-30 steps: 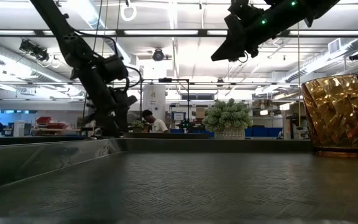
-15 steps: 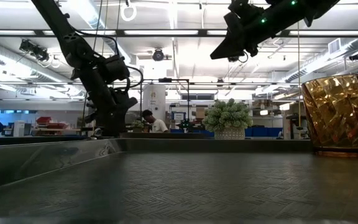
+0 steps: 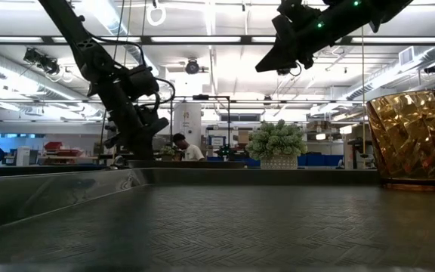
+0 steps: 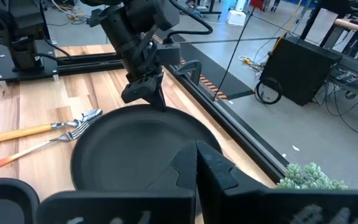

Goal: Pick and place plate/cup/fork/spoon on tray
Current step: Put the black plate on the black serving tray at the bottom left of the orange glass

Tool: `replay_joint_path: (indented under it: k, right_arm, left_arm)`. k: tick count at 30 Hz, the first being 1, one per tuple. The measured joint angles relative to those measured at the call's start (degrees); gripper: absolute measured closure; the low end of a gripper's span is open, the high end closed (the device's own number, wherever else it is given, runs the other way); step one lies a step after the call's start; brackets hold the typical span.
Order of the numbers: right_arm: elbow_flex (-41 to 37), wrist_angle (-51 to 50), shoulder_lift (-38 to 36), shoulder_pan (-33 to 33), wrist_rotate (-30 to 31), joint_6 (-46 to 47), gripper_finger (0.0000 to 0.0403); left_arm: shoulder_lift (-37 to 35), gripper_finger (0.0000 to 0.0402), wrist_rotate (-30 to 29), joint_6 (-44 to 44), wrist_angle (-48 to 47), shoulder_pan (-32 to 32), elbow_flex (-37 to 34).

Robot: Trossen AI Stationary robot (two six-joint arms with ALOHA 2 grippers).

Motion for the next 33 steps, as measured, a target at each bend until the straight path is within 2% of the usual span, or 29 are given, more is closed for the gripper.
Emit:
replay_joint_path:
  k: [8, 16, 26, 33]
  right_arm:
    - [0.00, 0.00, 0.00, 0.02, 0.00, -0.06, 0.0398]
    - [0.00, -0.50, -1.58, 0.00, 3.42, -1.69, 0.0398]
    - [0.00, -8.96, -8.46, -1.56, 5.64, -0.52, 0.0398]
    - [0.00, -12.62, -10.82, -2.32, 8.81, -0.91, 0.0398]
  left_arm:
    - [0.00, 0.0391, 9.40, 1.24, 0.81, 1.28, 2.67]
    - [0.00, 0.0391, 12.12, 4.23, -10.91, -1.59, 10.21]
    - [0.00, 0.0391, 12.20, 2.88, -16.18, -12.88, 16.08]
    - [0.00, 0.0391, 8.15, -0.64, -16.16, -23.09, 18.31]
